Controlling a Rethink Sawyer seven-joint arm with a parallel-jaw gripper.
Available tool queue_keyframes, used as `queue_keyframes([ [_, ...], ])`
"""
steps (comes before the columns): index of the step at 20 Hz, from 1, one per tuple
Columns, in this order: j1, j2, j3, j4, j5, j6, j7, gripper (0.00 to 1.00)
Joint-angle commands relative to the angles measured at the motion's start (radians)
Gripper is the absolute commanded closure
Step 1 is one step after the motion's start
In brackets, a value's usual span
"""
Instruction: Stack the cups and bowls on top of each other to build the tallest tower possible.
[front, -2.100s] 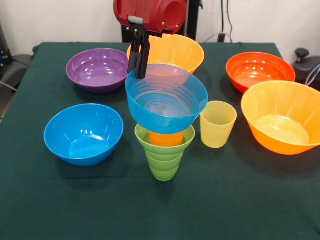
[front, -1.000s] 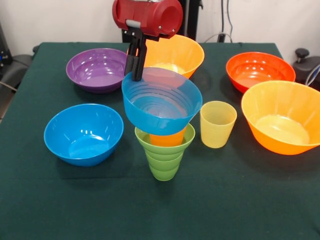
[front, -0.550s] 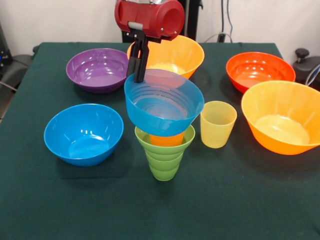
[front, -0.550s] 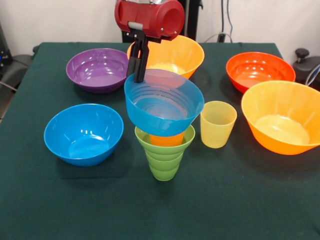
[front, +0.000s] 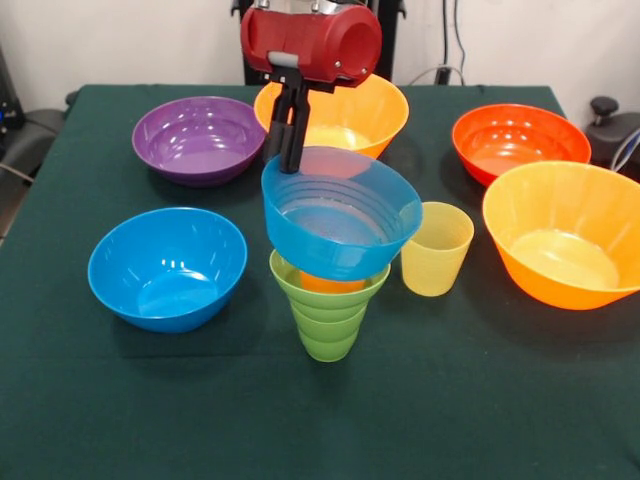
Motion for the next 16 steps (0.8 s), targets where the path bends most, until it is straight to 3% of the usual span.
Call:
queue_keyframes([
  [1,-0.029,0.021,0.141,0.094,-0.027,-0.037,0.171,1.00],
  [16,-0.065,-0.009,0.188,0.156,-0.047,-0.062,0.165,1.00],
])
